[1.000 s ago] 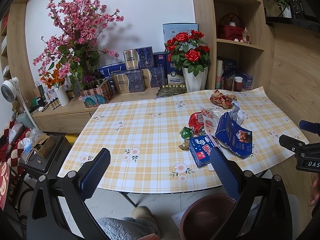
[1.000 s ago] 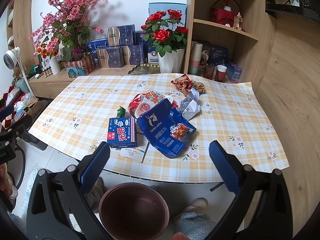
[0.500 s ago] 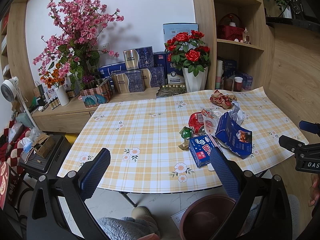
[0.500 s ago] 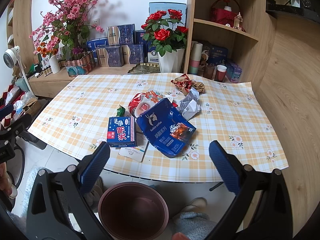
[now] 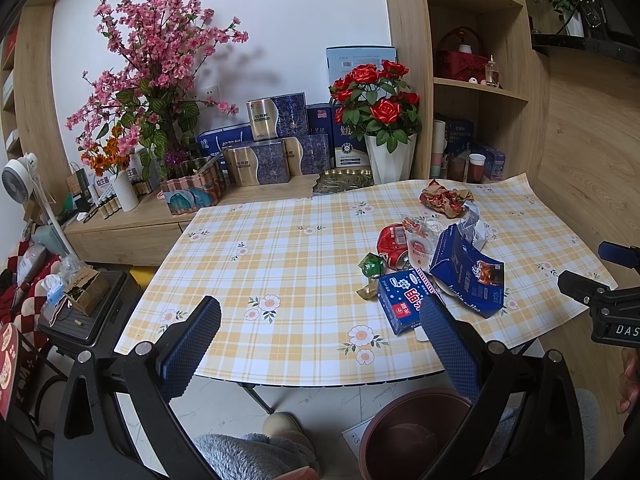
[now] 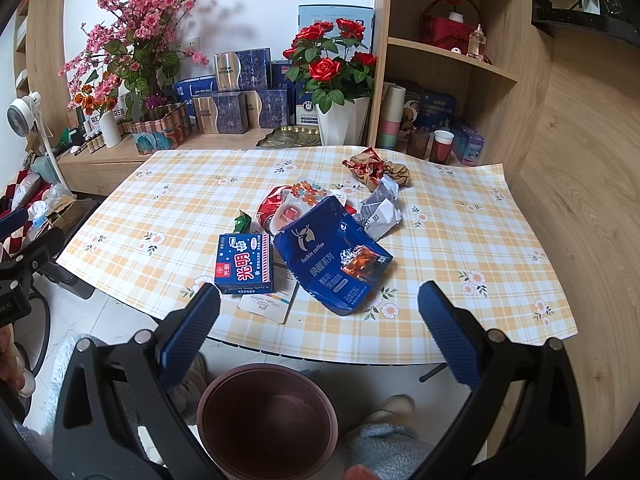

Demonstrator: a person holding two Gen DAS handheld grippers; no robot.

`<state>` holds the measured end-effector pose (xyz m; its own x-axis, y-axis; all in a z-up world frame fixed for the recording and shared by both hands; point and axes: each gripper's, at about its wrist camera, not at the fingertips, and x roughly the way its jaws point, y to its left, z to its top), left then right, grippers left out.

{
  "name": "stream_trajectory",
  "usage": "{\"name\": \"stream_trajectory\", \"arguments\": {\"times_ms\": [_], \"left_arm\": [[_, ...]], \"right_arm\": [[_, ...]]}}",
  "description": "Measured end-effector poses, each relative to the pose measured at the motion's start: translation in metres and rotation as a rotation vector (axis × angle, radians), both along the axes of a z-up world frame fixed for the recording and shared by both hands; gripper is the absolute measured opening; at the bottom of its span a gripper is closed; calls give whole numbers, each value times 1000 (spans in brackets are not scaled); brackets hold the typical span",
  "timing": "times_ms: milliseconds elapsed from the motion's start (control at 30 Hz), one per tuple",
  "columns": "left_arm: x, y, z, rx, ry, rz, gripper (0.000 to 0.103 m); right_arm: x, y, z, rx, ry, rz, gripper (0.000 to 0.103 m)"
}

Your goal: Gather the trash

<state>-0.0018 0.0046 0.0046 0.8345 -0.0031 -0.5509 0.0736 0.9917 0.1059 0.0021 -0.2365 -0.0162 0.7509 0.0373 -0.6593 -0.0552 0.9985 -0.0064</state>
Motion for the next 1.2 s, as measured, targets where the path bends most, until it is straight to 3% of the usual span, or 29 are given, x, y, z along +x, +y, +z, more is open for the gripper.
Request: {"name": "stream_trajectory", "arguments": {"times_ms": [467, 667, 833, 933, 1200], "left_arm": [[2, 0, 0, -6, 6, 0, 98], [6, 0, -7, 59, -28, -23, 98], [17, 11, -15, -14, -22, -48, 97], [24, 18, -19, -34, -29, -39, 97], [56, 35, -46, -108, 101, 11, 98]], "right_arm": [[1, 1, 2, 2, -2, 2, 98], [2, -5, -7, 50, 15, 16, 98], [9, -14, -20, 93, 13, 38, 98], [14, -12, -30, 52, 25, 53, 98], [50, -6, -76, -104, 140, 96, 98]]}}
